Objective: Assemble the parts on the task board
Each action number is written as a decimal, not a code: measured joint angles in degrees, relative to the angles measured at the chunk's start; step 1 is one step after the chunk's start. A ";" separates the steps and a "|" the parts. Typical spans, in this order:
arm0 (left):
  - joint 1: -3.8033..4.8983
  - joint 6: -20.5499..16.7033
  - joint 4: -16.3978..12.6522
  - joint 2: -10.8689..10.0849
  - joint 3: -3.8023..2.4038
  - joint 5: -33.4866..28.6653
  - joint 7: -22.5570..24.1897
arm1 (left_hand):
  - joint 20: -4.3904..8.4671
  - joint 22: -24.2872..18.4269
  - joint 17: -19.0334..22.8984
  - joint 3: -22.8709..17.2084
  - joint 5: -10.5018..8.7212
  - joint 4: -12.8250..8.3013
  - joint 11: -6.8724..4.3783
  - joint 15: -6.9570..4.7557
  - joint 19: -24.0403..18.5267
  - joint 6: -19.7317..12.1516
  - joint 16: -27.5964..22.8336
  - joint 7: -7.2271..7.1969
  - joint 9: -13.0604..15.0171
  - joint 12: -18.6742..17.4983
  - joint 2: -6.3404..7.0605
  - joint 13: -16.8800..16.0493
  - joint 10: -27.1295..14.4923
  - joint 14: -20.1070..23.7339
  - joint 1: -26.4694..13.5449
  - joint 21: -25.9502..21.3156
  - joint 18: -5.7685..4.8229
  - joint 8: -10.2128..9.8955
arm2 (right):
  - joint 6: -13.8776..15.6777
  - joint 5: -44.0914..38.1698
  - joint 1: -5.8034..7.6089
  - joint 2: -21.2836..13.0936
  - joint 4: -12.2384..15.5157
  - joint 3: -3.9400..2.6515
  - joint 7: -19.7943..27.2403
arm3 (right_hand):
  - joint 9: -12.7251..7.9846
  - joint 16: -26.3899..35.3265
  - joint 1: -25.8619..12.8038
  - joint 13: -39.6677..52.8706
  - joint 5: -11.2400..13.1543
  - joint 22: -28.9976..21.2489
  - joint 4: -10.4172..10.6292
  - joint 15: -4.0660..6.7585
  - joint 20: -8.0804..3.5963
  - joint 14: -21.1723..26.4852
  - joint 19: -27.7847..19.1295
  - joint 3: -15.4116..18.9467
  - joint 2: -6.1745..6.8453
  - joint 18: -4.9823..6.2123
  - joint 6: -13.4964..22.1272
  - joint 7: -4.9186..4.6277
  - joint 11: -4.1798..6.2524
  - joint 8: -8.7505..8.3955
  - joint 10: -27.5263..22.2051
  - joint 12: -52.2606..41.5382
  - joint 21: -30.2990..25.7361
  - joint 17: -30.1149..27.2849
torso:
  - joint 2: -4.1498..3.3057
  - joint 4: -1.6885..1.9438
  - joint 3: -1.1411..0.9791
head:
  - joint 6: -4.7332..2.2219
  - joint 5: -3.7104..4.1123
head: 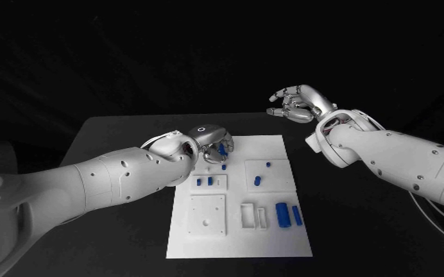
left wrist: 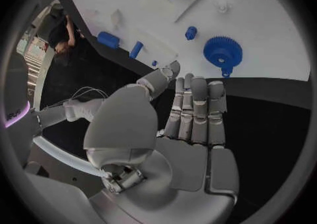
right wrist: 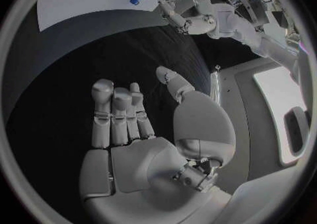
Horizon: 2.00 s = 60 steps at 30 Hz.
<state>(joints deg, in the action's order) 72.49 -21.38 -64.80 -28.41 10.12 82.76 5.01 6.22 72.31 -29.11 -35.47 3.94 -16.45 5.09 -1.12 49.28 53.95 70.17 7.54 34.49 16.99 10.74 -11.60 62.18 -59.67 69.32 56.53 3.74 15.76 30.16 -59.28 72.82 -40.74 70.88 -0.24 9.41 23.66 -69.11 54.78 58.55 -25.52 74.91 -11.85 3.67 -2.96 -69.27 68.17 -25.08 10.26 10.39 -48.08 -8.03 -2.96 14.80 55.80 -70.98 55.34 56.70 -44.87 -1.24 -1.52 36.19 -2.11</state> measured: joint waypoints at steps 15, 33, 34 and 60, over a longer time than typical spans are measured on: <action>-0.87 4.06 1.51 1.42 0.80 6.18 -1.17 | -0.39 0.38 0.44 1.96 -0.44 2.74 0.86 1.14 0.80 -1.58 0.82 0.53 -1.67 -5.29 3.06 2.79 -1.48 0.11 -3.06 0.00 -0.17 -1.83 | -0.05 0.00 -0.01 0.23 -0.04 0.00 0.00 | 0.00 0.00 0.00 -0.05 0.00 0.00 0.00 0.00 0.01 0.00 -0.01 0.00 0.00 0.00 0.00 0.00 0.00 0.00 0.00 0.00 0.00 0.00 | 0.03 0.09 -0.02 | 0.41 0.28; -1.88 5.18 3.75 2.39 0.95 8.09 -1.91 | -0.57 0.81 0.39 1.94 -0.44 2.72 0.80 0.91 1.03 -0.50 1.76 0.30 -1.99 -6.16 1.07 3.40 0.41 -0.54 -1.07 0.45 -0.18 -1.83 | -0.10 0.00 -0.02 0.40 0.05 0.00 0.00 | 0.04 0.00 0.00 -0.04 0.00 -0.01 0.00 0.00 0.01 0.00 -0.01 0.00 0.00 0.00 -0.12 -0.12 0.00 0.29 0.00 0.00 0.00 0.00 | 0.04 0.09 -0.01 | 0.61 0.27; -2.01 5.21 3.92 2.40 0.95 8.11 -1.91 | -0.43 0.90 0.39 1.81 -0.44 2.58 0.59 0.70 1.18 -0.42 1.97 0.23 -2.02 -6.16 0.84 3.40 0.67 -0.76 -0.84 0.62 -0.18 -1.82 | -0.10 0.00 -0.02 0.39 0.06 0.00 0.00 | 0.04 0.00 0.00 -0.04 0.00 -0.01 0.00 0.00 0.01 0.00 -0.01 0.00 0.00 0.00 -0.12 -0.12 0.00 0.29 0.00 0.00 0.00 0.00 | 0.04 0.08 -0.02 | 0.63 0.27; -2.85 4.85 5.97 3.65 0.74 8.04 -1.81 | 1.05 2.57 -0.62 1.41 -0.44 2.83 -0.62 -0.71 3.50 1.04 6.43 0.01 -3.09 -5.17 -1.33 3.21 5.50 -2.59 -1.10 3.15 -0.23 -1.60 | -0.13 0.00 -0.02 0.34 0.21 0.00 0.00 | 0.03 0.00 0.00 -0.08 0.00 0.04 0.00 0.00 -0.13 0.00 0.10 0.00 0.00 0.00 -0.10 -0.11 0.00 0.28 0.00 0.00 0.00 0.00 | 0.07 0.10 -0.12 | 1.06 0.52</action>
<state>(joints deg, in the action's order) 69.64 -16.54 -58.83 -24.76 10.86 90.80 3.20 7.27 74.88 -29.73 -34.06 3.50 -13.62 4.47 -1.83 52.78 54.99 76.60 7.55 31.40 11.82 9.42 -8.39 67.68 -62.26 68.23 59.68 3.51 14.16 30.04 -59.28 72.80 -40.40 71.09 -0.25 9.41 23.69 -69.11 54.78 58.47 -25.52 74.95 -11.86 3.67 -3.09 -69.27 68.26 -25.08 10.26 10.40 -48.18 -8.14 -2.96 15.08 55.80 -70.98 55.34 56.70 -44.80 -1.13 -1.63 37.25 -1.60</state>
